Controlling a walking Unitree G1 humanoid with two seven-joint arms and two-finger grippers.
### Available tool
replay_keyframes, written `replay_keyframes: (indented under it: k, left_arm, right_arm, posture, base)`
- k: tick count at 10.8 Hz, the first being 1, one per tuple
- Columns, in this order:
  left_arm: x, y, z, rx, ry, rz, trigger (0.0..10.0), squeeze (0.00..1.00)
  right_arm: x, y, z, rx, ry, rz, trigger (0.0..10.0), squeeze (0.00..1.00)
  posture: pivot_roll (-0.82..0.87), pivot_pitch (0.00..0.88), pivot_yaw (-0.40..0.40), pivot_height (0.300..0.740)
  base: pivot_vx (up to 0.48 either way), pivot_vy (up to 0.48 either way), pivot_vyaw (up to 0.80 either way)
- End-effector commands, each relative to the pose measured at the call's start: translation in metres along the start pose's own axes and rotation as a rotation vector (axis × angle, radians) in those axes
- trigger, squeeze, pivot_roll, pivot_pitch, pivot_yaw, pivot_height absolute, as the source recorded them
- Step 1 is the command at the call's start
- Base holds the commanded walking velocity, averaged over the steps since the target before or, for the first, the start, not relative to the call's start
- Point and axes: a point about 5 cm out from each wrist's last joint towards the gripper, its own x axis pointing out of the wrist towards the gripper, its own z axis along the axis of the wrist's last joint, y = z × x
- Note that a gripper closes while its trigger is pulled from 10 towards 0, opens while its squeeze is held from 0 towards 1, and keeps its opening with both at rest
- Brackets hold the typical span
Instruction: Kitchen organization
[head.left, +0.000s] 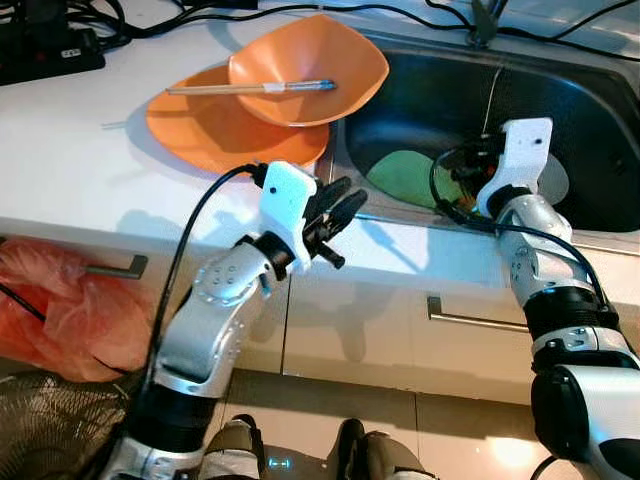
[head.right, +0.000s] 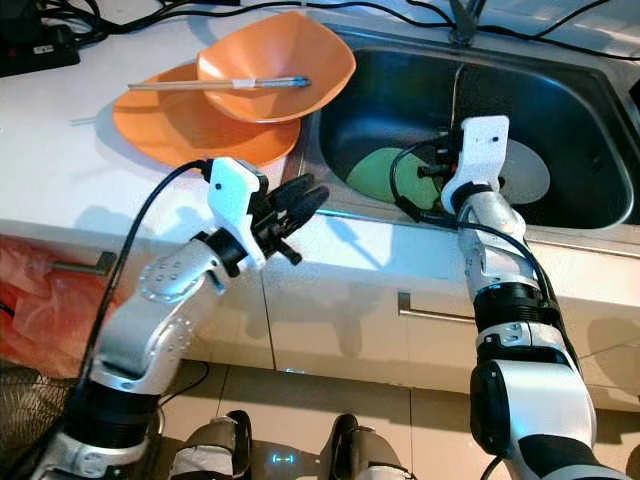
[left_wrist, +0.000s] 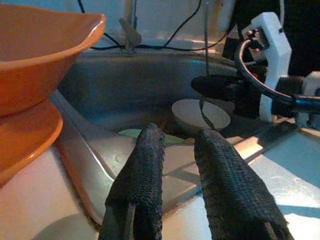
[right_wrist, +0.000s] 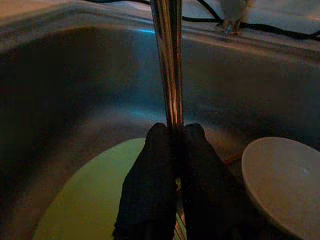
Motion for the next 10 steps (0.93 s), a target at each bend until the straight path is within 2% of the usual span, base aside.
replay_keyframes:
  k: [1, 4, 7, 10]
  left_arm:
    - [0.000, -0.004, 0.005, 0.017, -0.002, -0.038, 10.0, 0.00]
    - [0.003, -0.001, 0.009, 0.034, 0.001, -0.052, 10.0, 0.00]
    - [0.010, -0.012, 0.003, 0.006, 0.008, -0.088, 10.0, 0.00]
    - [0.011, -0.015, 0.002, -0.002, 0.016, -0.100, 10.0, 0.00]
  right_arm:
    - [0.001, -0.005, 0.004, 0.013, -0.005, -0.010, 10.0, 0.00]
    - [0.005, 0.000, 0.007, 0.019, 0.004, 0.010, 10.0, 0.00]
    - [0.009, 0.011, 0.005, 0.022, 0.022, 0.041, 10.0, 0.00]
    - [0.012, 0.012, 0.004, 0.011, 0.038, 0.054, 10.0, 0.00]
  posture:
    - [0.23, 0.198, -0.087, 0.740]
    - [0.23, 0.196, -0.090, 0.740]
    - [0.22, 0.198, -0.088, 0.740]
    - [0.23, 0.200, -0.090, 0.740]
  base:
    - [0.000, 0.000, 0.00]
    - [0.000, 0.000, 0.00]
    - [0.000, 0.000, 0.00]
    - [0.000, 0.000, 0.00]
